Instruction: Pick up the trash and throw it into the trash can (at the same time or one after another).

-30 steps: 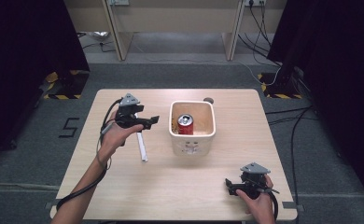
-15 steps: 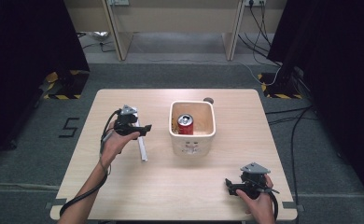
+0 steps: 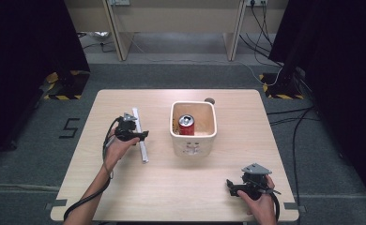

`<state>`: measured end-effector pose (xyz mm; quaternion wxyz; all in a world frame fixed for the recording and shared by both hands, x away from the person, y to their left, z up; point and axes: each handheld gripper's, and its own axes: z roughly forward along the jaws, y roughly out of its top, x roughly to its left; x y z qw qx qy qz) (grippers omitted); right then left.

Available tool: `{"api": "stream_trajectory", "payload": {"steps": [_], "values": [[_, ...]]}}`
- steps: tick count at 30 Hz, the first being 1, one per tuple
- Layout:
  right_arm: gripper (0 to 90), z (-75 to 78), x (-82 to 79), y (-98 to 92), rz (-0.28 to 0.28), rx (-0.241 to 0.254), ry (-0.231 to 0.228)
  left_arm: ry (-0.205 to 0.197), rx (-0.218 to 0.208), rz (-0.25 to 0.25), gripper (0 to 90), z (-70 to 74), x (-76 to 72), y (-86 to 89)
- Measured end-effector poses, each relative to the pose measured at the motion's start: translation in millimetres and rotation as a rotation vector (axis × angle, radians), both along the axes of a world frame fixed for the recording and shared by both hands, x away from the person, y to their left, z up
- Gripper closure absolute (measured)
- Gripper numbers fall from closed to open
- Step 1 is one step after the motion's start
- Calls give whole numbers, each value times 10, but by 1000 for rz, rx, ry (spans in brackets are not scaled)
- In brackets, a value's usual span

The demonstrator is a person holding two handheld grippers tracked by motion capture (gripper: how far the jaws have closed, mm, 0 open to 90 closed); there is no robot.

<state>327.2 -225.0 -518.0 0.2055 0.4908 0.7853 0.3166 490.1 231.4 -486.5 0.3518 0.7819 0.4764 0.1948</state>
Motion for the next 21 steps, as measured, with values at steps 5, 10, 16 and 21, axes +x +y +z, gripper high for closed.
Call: {"api": "stream_trajectory", "payload": {"steps": [5, 10, 16, 21], "values": [[3, 0, 0, 0, 0, 0, 0, 8, 11, 13, 342, -61, 20, -1], [3, 0, 0, 0, 0, 0, 0, 21, 30, 29, 360, -118, 49, 27], [3, 0, 0, -1, 1, -1, 0, 45, 39, 39, 392, -187, 72, 45], [2, 0, 0, 0, 0, 0, 0, 54, 36, 44, 429, -235, 93, 47]]}}
